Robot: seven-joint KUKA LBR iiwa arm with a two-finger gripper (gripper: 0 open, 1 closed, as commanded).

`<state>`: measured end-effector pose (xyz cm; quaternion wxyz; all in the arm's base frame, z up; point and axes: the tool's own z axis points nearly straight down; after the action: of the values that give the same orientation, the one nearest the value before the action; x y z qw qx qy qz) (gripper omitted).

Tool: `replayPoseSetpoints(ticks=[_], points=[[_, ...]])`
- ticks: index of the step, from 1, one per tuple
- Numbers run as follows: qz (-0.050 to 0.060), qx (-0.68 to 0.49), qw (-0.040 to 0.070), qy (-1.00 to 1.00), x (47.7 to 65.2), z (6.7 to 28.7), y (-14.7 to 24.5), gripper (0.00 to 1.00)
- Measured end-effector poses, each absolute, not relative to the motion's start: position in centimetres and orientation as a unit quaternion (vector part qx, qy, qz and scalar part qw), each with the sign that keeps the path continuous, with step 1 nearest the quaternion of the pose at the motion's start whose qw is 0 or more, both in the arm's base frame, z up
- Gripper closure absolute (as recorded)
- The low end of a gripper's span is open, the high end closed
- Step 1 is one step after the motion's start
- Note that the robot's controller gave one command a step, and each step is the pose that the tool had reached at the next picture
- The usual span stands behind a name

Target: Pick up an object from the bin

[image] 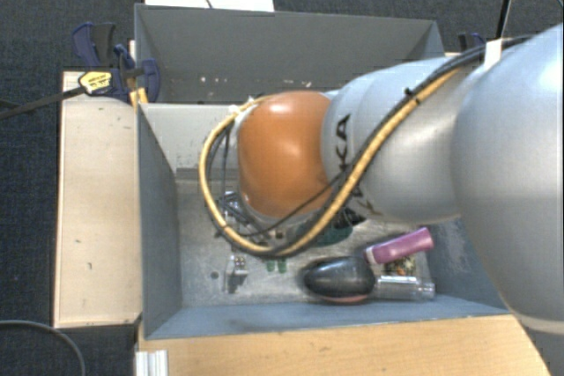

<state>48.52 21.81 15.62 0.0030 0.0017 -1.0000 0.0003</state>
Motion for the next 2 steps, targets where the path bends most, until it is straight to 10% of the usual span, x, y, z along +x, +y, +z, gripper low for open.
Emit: replayPoseSetpoints(ticks=[1,2], points=[[0.002,0.060,0.001,-0.998,52.6,11.8,13.0,0.00],[0.002,0.107,-0.001,-0.994,48.7,18.5,5.3,0.00]])
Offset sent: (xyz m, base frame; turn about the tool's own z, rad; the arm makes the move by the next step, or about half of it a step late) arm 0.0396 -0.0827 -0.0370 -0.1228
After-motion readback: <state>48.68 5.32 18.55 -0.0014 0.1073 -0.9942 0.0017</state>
